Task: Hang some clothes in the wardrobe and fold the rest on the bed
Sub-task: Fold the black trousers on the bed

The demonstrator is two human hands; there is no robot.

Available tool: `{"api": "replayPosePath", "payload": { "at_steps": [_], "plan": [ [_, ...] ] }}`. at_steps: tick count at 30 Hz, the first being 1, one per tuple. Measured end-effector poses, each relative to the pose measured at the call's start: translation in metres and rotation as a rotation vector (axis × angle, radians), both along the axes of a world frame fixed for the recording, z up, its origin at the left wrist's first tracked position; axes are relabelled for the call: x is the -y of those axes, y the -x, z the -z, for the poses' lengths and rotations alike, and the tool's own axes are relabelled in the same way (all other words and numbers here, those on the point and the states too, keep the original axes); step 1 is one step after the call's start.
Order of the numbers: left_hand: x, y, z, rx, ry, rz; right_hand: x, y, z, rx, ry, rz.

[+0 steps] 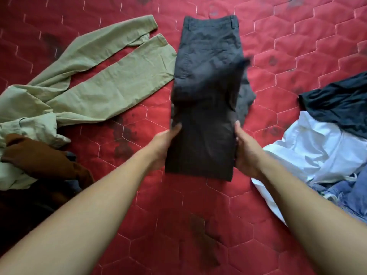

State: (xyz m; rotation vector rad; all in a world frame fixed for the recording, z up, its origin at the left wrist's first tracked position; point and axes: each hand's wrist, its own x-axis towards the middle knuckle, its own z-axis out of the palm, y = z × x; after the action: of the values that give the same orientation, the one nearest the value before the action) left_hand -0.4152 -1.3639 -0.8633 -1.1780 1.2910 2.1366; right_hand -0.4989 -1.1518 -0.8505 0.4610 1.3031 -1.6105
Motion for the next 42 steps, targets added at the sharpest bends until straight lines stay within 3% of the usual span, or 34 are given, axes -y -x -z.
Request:
{"api": "replayPosePath", "payload": {
  "at_steps": [3, 7, 12, 17, 21, 29, 32, 37, 39, 42],
  "plan": [
    [-0.009, -0.038, 0.049, 0.161, 0.070, 0.186, -0.015, -0.037, 0.047, 0.141, -0.097, -0.057],
    [-0.019, -0.087, 0.079, 0.103, 0.200, 0.164, -0.040, -0.079, 0.085, -0.006, -0.219, -0.168],
    [-0.031, -0.129, 0.082, 0.109, 0.197, 0.216, -0.050, -0.110, 0.092, -0.120, -0.327, -0.264],
    [-0.054, -0.175, 0.066, 0.213, 0.105, 0.294, -0.072, -0.158, 0.084, 0.121, -0.388, -0.176],
    [-0.074, -0.208, 0.049, 0.331, 0.021, 0.354, -0.089, -0.194, 0.076, 0.236, -0.436, -0.230],
    [-0.049, -0.098, 0.048, 0.073, 0.333, 0.052, -0.039, -0.104, 0.079, -0.248, -0.472, -0.170],
    [-0.034, -0.056, 0.043, -0.006, 0.428, 0.095, -0.020, -0.071, 0.066, -0.395, -0.545, -0.218],
    [0.004, -0.006, 0.032, -0.164, 0.600, 0.117, -0.004, -0.028, 0.046, -0.605, -0.441, -0.113],
    [0.012, 0.007, 0.035, -0.152, 0.727, 0.137, 0.000, -0.013, 0.049, -0.666, -0.532, -0.204],
    [0.006, 0.013, 0.052, -0.115, 1.158, 0.515, -0.003, -0.010, 0.066, -0.992, -0.835, -0.582]
  ]
}}
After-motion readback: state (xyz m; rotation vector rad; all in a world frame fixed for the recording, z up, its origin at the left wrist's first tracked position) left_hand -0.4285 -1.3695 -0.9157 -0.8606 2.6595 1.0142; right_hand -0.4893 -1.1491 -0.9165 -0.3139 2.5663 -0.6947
